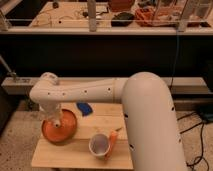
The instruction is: Place the bottle in the ceramic bowl
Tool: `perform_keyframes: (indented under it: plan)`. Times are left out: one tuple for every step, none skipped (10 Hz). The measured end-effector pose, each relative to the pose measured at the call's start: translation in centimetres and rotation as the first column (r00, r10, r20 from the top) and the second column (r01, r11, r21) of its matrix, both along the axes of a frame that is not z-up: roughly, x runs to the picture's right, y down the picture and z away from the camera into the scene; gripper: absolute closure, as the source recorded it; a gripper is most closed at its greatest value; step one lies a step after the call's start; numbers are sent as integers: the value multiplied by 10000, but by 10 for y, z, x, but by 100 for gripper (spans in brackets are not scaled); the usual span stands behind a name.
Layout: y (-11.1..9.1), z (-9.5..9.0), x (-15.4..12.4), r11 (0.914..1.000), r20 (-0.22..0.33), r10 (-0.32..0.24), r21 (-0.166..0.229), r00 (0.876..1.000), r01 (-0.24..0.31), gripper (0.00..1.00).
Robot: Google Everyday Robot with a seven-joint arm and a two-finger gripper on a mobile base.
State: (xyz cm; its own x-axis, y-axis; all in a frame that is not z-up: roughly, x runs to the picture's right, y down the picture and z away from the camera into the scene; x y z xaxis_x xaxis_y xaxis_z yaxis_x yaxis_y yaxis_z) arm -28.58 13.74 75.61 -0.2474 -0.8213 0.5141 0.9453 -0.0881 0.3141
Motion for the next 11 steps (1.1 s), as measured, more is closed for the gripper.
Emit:
perform_keyframes:
  plan:
    - [0, -1, -1, 10000, 11, -6, -12, 10000, 6, 59]
    - [0, -1, -1, 10000, 20, -17, -32, 10000, 17, 64]
    - [0, -1, -2, 10000, 20, -28, -57, 10000, 28, 68]
    - [0, -1, -2, 10000, 19, -39, -76, 10000, 39, 70]
    - [0, -2, -3, 9999, 28, -45, -92, 10000, 45, 71]
    - [1, -2, -3, 9999, 33, -64, -121, 10000, 64, 77]
    - [1, -2, -3, 9999, 47, -79, -137, 10000, 80, 77]
    - [1, -2, -4, 9998, 49, -91, -158, 9999, 91, 73]
    - [1, -3, -4, 9998, 59, -96, -175, 9999, 97, 71]
    - [1, -3, -4, 9998, 61, -102, -189, 9999, 103, 71]
    - [1, -4, -4, 9997, 67, -108, -210, 9999, 109, 71]
